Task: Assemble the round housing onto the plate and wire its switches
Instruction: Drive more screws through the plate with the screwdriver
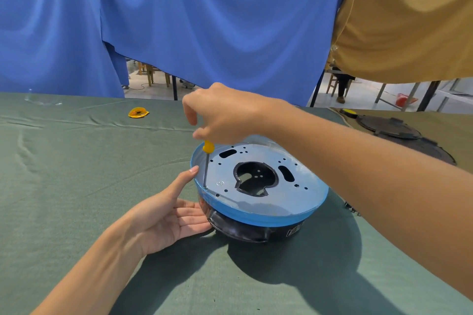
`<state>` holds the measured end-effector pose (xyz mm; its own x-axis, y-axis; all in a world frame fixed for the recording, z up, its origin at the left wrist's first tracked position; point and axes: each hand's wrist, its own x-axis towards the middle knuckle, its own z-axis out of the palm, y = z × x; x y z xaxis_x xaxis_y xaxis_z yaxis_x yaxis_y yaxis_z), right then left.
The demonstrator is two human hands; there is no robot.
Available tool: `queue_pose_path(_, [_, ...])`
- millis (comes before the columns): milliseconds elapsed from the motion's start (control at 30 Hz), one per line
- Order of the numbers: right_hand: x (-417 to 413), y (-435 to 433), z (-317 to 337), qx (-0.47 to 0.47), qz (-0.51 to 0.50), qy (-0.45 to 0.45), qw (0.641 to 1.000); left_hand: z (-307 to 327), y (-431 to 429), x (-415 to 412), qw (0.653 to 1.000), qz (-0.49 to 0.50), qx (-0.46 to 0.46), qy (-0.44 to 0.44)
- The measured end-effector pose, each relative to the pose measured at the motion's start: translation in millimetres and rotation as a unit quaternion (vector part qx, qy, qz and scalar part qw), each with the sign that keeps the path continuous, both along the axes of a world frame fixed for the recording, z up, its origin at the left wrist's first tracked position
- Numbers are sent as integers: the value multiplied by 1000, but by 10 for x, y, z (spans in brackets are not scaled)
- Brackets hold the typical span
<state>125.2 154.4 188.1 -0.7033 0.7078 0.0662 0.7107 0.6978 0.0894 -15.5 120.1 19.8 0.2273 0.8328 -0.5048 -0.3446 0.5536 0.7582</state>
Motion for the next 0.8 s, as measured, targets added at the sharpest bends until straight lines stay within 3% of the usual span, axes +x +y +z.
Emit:
queue_pose_path(100, [-6,11,-77,31,-25,-6,999,5,-12,5,1000,3,0,5])
queue_pose_path(267, [58,-39,107,-86,-27,-28,996,12,-14,4,1000,4,-2,4])
queue_pose_path(433, [19,3,-61,32,-16,10,999,0,-11,9,1000,10,1,9])
queue_pose_path(600, [81,-41,65,-103,-15,2,995,11,-21,18,1000,5,4,8])
queue_pose_path(733, [40,-33,-23,25,19,26,999,16,-14,18,1000,7,2,15])
queue_pose_path(800, [12,-14,-98,42,-3,13,999,14,-17,18,1000,4,2,15])
